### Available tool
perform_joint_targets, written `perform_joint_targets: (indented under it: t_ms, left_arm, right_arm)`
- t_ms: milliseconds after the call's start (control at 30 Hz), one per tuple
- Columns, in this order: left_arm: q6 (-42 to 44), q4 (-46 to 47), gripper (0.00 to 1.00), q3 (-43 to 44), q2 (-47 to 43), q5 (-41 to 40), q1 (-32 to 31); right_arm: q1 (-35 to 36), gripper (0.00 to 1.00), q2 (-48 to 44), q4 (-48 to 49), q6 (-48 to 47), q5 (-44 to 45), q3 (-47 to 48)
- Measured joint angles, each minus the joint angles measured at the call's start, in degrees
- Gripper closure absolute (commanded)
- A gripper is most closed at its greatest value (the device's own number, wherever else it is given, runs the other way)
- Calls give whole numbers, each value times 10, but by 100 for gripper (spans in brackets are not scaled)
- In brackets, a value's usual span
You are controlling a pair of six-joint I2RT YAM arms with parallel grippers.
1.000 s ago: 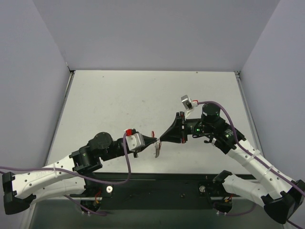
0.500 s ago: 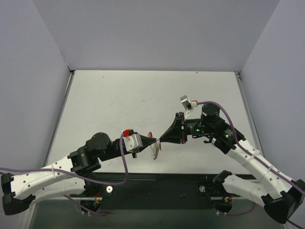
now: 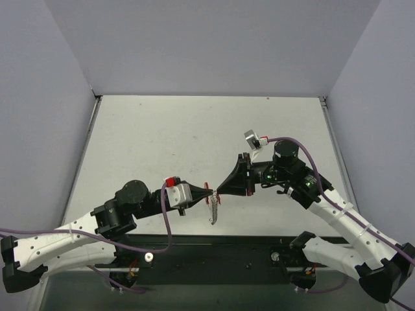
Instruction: Put the keys on the keyring
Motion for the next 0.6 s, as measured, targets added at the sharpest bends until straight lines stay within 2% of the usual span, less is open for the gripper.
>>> perform_joint_targets:
  t_ms: [600]
  left_arm:
    - [15, 0, 100, -2, -13, 26, 1]
  right_arm:
    - [0, 100, 8, 18, 12, -26, 0]
